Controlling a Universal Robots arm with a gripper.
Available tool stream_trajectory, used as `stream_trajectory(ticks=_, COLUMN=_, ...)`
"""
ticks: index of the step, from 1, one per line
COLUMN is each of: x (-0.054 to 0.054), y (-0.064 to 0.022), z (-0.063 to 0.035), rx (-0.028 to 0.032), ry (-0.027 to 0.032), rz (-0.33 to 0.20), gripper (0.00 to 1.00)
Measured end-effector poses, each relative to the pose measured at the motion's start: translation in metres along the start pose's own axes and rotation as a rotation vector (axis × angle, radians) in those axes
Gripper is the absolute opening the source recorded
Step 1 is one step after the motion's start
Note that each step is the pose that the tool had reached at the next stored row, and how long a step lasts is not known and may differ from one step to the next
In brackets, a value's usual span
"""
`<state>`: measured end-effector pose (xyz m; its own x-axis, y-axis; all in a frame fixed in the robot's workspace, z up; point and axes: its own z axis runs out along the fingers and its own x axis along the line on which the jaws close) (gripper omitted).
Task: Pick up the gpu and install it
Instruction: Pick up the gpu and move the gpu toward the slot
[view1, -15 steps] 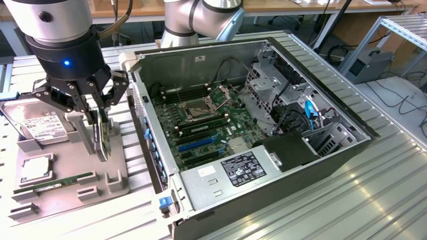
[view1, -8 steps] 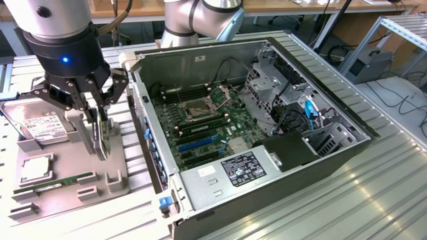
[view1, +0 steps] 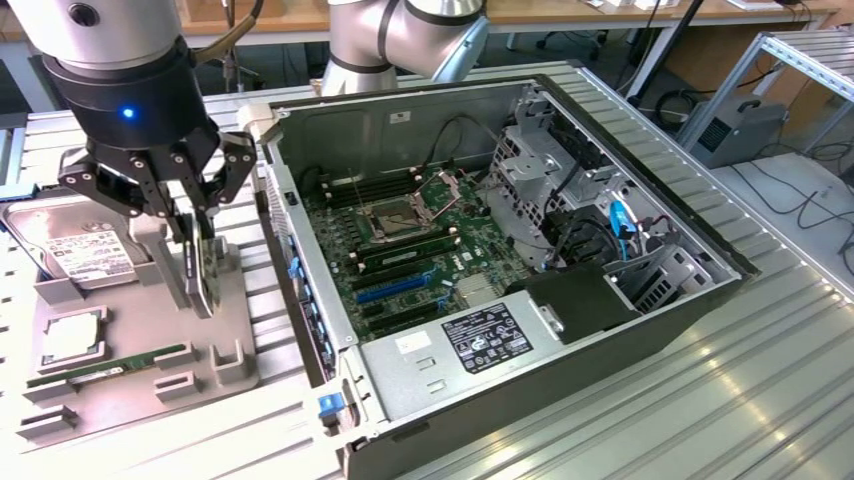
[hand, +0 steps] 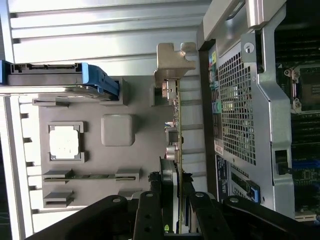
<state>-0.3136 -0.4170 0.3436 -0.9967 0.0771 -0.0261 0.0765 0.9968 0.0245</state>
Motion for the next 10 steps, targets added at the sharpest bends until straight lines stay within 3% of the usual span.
stream_trajectory(ticks=10, x=-0.0002, y=0.0001, z=-0.0057, rx=0.0, ry=0.0, rz=0.0, gripper=0.27)
